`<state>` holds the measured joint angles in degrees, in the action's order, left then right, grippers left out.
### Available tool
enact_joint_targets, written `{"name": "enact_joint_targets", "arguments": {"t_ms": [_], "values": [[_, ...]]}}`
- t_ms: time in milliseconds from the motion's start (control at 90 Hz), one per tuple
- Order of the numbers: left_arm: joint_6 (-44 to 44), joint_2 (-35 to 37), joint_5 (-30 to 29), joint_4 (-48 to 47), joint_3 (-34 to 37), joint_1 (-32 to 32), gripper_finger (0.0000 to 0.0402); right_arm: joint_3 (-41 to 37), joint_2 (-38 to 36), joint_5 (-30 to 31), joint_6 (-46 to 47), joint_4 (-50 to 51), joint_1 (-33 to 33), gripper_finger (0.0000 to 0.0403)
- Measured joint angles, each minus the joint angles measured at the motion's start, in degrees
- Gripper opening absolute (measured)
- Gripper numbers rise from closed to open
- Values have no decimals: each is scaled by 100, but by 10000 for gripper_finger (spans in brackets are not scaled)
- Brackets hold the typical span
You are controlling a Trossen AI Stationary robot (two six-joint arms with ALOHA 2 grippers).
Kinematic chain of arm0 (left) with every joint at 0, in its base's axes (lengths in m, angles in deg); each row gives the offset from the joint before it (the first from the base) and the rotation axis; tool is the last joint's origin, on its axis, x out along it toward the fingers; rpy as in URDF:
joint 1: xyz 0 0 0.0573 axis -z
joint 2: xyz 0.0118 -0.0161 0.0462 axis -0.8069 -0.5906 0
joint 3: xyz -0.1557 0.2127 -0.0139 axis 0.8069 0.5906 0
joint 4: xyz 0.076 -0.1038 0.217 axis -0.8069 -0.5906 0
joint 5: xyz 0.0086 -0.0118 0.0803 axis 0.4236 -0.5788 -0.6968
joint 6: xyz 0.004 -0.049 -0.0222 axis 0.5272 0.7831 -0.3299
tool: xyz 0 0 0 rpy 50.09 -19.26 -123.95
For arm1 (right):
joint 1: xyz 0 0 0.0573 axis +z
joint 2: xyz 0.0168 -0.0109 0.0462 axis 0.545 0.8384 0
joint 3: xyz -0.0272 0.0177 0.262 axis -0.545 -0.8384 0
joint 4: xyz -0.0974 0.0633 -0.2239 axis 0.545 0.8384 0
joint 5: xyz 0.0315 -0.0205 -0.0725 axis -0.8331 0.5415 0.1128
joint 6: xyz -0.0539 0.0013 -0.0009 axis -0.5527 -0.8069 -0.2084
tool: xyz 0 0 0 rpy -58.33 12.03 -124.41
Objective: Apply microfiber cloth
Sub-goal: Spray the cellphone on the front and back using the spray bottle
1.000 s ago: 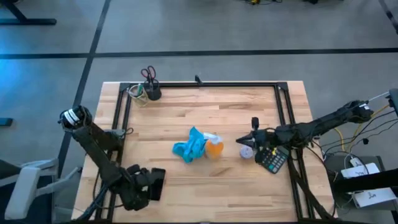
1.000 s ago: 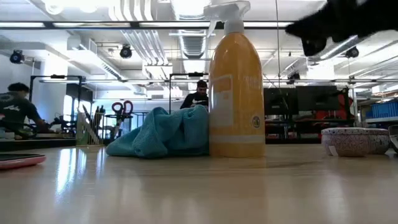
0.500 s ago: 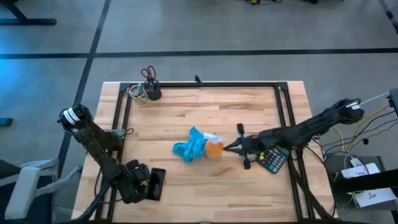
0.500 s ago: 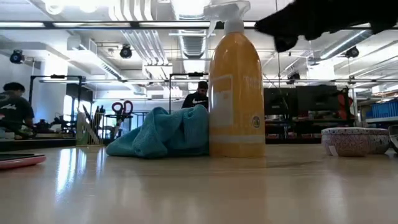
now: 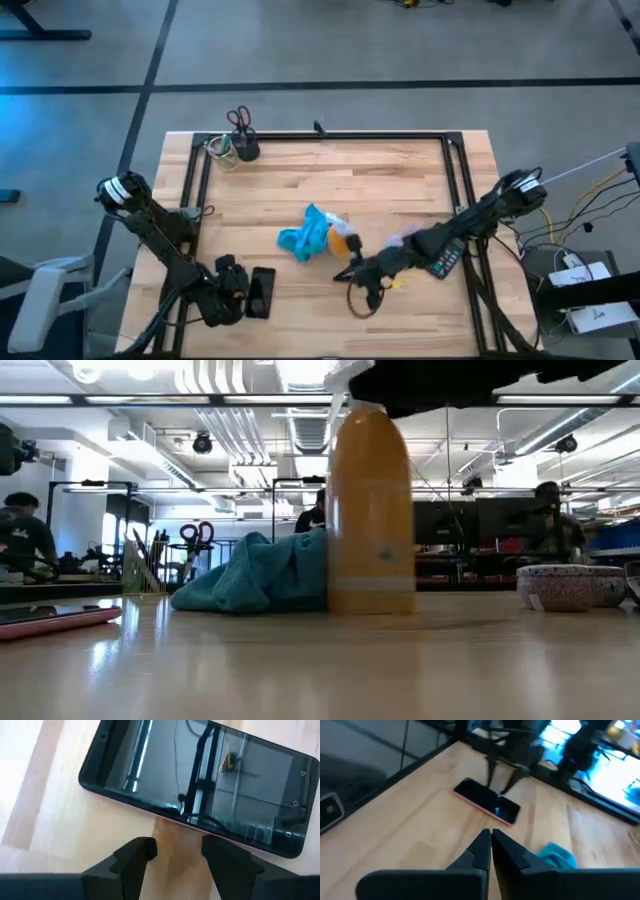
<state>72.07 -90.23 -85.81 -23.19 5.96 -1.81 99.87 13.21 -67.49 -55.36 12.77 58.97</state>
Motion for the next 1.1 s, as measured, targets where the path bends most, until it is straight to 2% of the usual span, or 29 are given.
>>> {"name": "enact_joint_targets", "arguments": {"t_ms": [78,211,311,522,767,911,1100], "values": [[-109,-2,-33,107,11,-72,182,390,323,321,-89,414,89,0],[-131,-11,-176,261,40,-101,182,1122,754,1204,-115,1451,231,0],[-309,-54,-322,448,74,-113,182,1680,1079,1512,-340,2121,318,0],[-691,-350,-514,691,74,-153,182,2473,1809,1563,-1233,2684,342,0],[-962,-552,-799,1027,74,-166,182,3202,2602,1560,-2444,2746,318,6],[-1185,-673,-997,1279,74,-175,182,3639,3011,1546,-3125,2722,212,39],[-1407,-799,-1156,1418,71,-177,182,4007,3422,1500,-3737,2735,30,105]]}}
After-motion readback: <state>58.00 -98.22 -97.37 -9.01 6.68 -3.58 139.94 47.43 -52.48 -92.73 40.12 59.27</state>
